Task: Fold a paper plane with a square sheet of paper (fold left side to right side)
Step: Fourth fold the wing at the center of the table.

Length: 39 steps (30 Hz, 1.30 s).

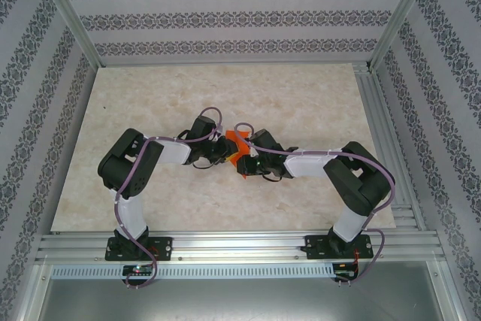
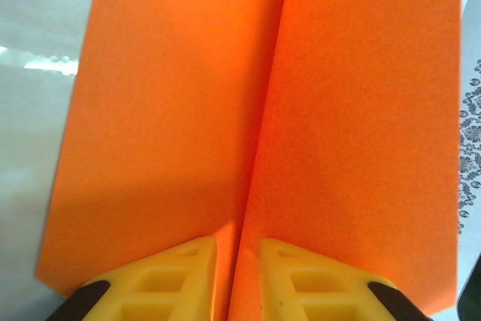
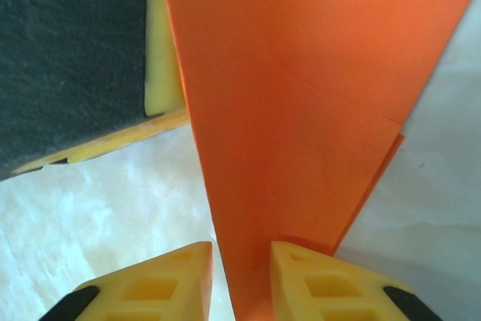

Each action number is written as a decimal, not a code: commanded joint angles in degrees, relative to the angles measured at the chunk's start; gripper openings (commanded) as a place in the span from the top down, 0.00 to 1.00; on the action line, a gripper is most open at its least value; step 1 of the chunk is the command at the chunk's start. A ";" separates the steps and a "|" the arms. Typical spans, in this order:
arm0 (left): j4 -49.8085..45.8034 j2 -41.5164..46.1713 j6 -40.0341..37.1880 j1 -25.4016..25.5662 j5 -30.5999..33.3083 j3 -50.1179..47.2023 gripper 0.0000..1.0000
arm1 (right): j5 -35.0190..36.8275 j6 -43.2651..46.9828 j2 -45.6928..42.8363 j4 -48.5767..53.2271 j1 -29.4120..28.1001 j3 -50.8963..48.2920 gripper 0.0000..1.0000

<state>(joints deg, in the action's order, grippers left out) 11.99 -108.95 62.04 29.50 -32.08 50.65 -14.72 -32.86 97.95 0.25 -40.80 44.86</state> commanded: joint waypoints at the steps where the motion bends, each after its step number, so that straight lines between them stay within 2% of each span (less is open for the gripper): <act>1: -0.89 -1.34 -0.03 0.92 1.93 0.84 0.76 | 0.32 1.92 -3.75 2.80 0.85 1.81 0.68; 8: -1.74 -1.15 -0.41 0.96 2.10 1.16 0.77 | -2.81 2.83 -10.54 6.38 4.87 2.88 0.61; 13: -1.82 -0.98 -0.53 0.92 2.10 1.11 0.77 | -2.95 2.40 -9.53 9.17 5.90 5.55 0.60; 20: -2.40 -0.64 -1.07 0.96 1.97 1.29 0.77 | -0.28 2.46 -5.36 10.91 3.79 7.63 0.56; 28: -2.80 -0.39 -1.24 0.93 2.02 1.14 0.77 | -2.45 -0.79 -2.69 6.22 3.60 7.96 0.47; 33: -3.02 -0.15 -1.41 0.96 2.19 1.11 0.77 | -6.17 -3.83 -0.21 0.43 3.98 6.54 0.47; 39: -3.15 0.10 -1.56 0.99 2.13 0.94 0.77 | -5.50 -3.23 1.27 -0.01 3.86 6.34 0.46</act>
<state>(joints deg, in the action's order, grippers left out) 11.27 -109.08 62.02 29.65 -30.35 51.18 -20.05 -35.55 97.17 4.16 -36.60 51.27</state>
